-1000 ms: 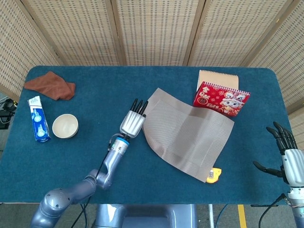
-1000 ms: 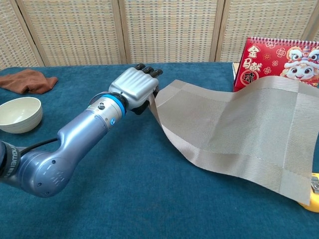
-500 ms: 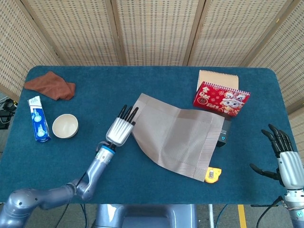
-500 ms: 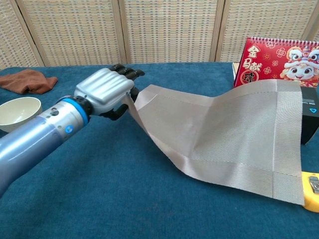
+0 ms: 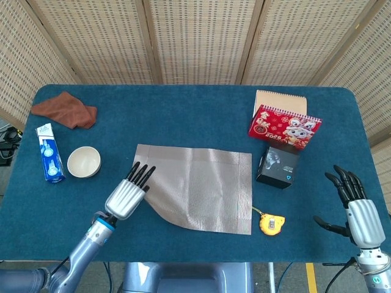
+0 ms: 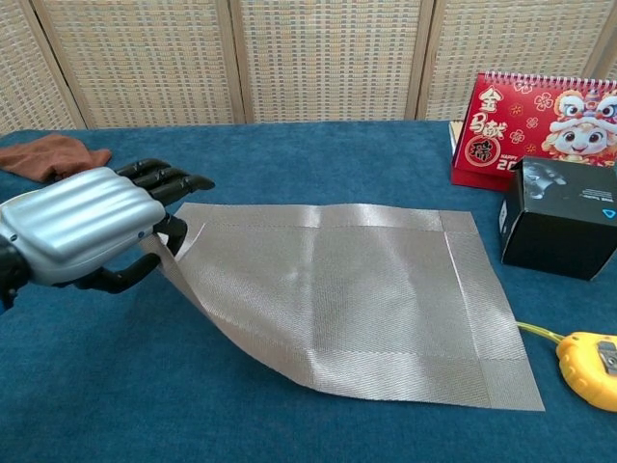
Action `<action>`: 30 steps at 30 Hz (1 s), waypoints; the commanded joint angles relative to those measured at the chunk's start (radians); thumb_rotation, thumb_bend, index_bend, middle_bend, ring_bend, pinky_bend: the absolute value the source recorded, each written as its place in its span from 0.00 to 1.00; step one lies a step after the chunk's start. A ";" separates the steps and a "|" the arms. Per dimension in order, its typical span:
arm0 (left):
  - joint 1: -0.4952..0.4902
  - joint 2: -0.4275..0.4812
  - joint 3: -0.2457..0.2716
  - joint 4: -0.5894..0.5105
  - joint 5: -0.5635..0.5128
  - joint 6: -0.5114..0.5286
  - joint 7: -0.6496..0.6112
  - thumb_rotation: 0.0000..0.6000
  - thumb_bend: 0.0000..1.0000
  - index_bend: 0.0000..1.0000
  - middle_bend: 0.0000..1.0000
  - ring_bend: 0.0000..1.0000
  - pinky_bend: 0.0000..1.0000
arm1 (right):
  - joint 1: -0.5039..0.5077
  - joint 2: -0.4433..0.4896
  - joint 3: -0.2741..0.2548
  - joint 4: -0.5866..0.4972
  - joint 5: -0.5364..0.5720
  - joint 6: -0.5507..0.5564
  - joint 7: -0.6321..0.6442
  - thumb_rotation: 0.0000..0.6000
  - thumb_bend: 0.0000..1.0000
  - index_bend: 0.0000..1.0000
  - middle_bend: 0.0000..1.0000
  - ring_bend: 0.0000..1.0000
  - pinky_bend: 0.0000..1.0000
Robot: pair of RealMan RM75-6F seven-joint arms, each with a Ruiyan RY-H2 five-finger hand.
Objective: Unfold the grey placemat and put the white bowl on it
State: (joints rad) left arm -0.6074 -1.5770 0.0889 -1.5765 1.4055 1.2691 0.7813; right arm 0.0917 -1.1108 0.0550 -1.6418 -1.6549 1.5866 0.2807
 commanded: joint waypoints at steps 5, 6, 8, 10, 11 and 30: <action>0.033 0.020 0.046 -0.033 0.064 0.004 0.022 1.00 0.57 0.83 0.00 0.00 0.00 | -0.001 -0.007 -0.011 -0.004 -0.016 0.003 -0.012 1.00 0.16 0.15 0.00 0.00 0.00; 0.036 0.021 0.050 -0.035 0.071 0.004 0.024 1.00 0.57 0.83 0.00 0.00 0.00 | -0.002 -0.007 -0.011 -0.004 -0.017 0.004 -0.013 1.00 0.16 0.15 0.00 0.00 0.00; 0.042 0.025 0.057 -0.040 0.085 0.004 0.025 1.00 0.57 0.83 0.00 0.00 0.00 | -0.002 -0.008 -0.012 -0.004 -0.020 0.006 -0.013 1.00 0.16 0.15 0.00 0.00 0.00; 0.048 0.030 0.064 -0.046 0.098 0.002 0.024 1.00 0.57 0.83 0.00 0.00 0.00 | -0.003 -0.009 -0.014 -0.005 -0.022 0.009 -0.014 1.00 0.16 0.15 0.00 0.00 0.00; 0.051 0.034 0.067 -0.050 0.106 0.002 0.024 1.00 0.57 0.83 0.00 0.00 0.00 | -0.003 -0.009 -0.014 -0.006 -0.024 0.011 -0.014 1.00 0.16 0.15 0.00 0.00 0.00; 0.108 0.103 0.094 -0.057 0.190 -0.018 0.029 1.00 0.57 0.83 0.00 0.00 0.00 | -0.004 -0.002 -0.022 -0.011 -0.039 0.021 -0.006 1.00 0.16 0.15 0.00 0.00 0.00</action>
State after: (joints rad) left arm -0.5006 -1.4751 0.1836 -1.6348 1.5947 1.2521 0.8111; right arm 0.0878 -1.1132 0.0328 -1.6525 -1.6941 1.6075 0.2745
